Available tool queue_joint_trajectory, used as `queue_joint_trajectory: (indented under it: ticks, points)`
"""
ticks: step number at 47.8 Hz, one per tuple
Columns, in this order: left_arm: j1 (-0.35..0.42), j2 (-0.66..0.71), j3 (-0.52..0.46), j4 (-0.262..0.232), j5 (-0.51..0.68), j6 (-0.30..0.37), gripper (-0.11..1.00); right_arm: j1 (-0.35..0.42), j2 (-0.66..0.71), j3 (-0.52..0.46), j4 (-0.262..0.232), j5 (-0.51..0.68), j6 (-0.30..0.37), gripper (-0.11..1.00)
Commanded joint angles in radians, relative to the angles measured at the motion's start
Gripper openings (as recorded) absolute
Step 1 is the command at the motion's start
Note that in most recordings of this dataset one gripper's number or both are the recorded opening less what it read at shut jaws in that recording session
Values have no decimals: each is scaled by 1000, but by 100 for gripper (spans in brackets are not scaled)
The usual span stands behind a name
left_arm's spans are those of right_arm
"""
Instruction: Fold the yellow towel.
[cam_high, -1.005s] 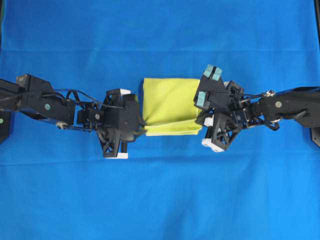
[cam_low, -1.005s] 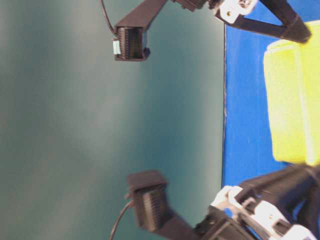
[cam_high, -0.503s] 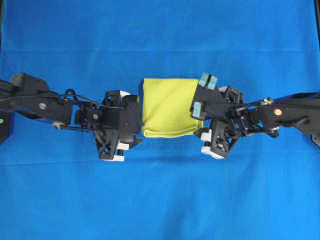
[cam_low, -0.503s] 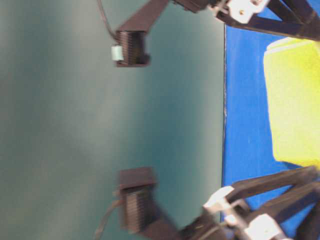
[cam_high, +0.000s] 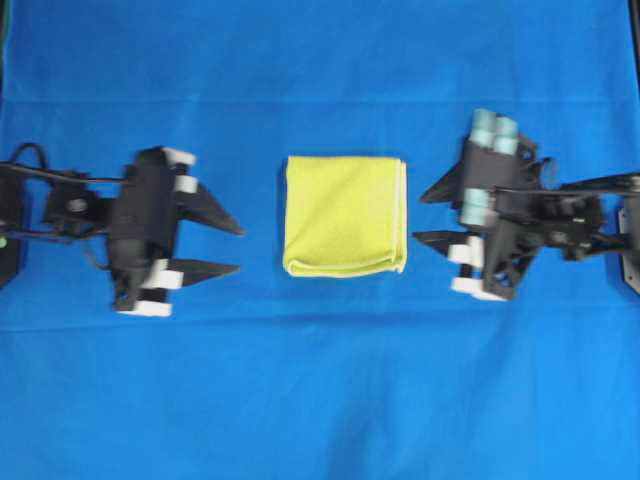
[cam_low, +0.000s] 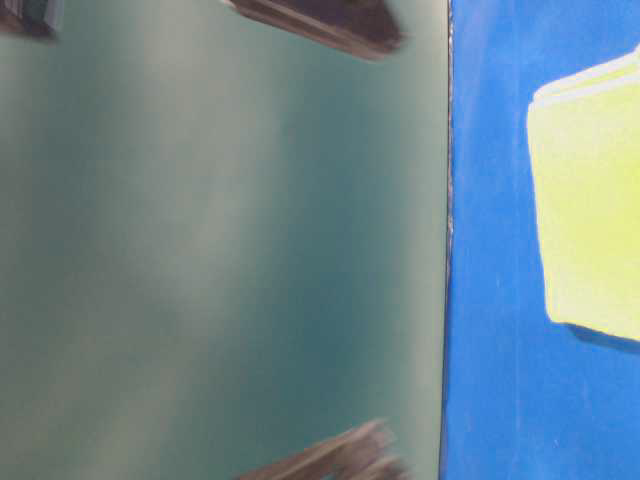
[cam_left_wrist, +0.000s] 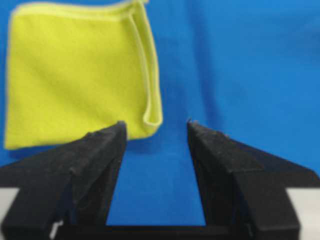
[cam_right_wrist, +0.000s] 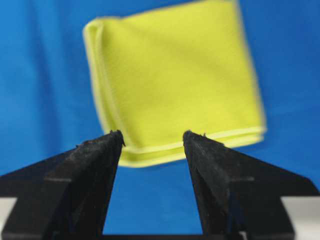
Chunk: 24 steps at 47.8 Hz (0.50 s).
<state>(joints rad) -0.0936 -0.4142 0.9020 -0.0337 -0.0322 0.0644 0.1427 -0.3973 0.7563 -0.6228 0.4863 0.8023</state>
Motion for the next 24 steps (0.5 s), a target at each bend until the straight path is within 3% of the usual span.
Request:
queue_joint_trajectory:
  ticks: [1,15,24]
  points:
    - [3,-109,25,3,-5,5,49,-8,-83,21,-49,-12,2,57]
    - [34,-428,178,3,48,11,49,-17,-405,179,-114,-57,2,57]
    - [75,-635,301,3,80,-3,49,-26,-620,314,-118,-57,15,57]
